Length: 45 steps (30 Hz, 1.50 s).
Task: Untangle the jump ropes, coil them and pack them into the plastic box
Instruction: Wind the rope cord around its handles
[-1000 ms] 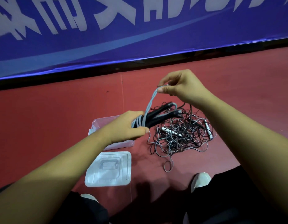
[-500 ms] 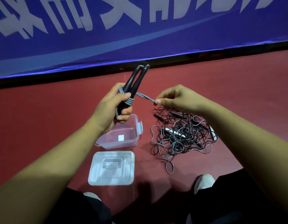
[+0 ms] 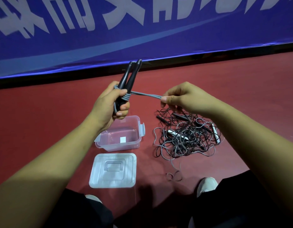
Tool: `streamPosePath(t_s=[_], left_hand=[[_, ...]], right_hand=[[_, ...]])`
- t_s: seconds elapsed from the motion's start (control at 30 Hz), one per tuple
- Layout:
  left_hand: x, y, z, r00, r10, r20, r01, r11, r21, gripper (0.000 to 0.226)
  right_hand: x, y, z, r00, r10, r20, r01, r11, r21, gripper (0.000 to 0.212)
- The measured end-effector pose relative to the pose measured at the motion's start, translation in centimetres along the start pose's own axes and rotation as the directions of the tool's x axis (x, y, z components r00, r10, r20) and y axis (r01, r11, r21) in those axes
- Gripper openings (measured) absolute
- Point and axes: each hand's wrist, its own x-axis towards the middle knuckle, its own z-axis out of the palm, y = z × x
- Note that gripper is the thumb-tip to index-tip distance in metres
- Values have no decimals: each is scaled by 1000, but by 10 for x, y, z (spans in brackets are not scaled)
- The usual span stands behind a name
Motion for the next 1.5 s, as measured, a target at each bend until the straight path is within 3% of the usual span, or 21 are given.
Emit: streamPosePath(t_s=[0.17,0.37,0.63,0.73,0.9,1.03,1.1,1.17,1.27,1.33,1.43,1.5], left_hand=[[7,-3,-2,998,7,-61,0,993,118,20],[7,-6,-1,999,9,34,-13,993,120,15],[12,-9,-1,999,-15,50,-5,928,372,22],[17,-15,0,996,85,20,-80,791,607,22],[18,-25,3,987,160,31,-105,481,870,22],[11,-25,12,997,46,64,-68,101,993,51],[7,-26,20,996,7,94,-93,-31,995,60],[3,-28,24,984,-53,172,-173,-25,985,54],[0,-26,23,940,-155,304,-295,82,952,32],[0,-22,22,910,-183,372,-367,63,928,25],[-3,-17,24,872,-201,447,-466,-59,883,23],[-6,-16,24,849,-198,489,-494,26,869,18]], right_hand=[[1,-1,2,999,-38,-2,38,997,-67,15],[3,4,-2,993,-98,-68,71,941,-330,8],[-3,-6,-9,999,-33,-23,28,980,-196,22],[-6,-13,-7,999,-29,26,32,990,-139,25],[-8,-23,6,992,-68,104,94,958,-271,24],[-7,-22,7,993,-66,98,90,959,-269,17],[-6,-22,9,989,-111,100,138,937,-322,16],[-3,-19,7,983,-176,60,185,899,-398,11],[1,-14,0,975,-215,-58,173,895,-412,10],[3,-10,-2,970,-218,-109,160,906,-391,19],[6,-7,2,966,-233,-107,178,910,-373,18],[7,-4,2,967,-228,-115,177,924,-339,15]])
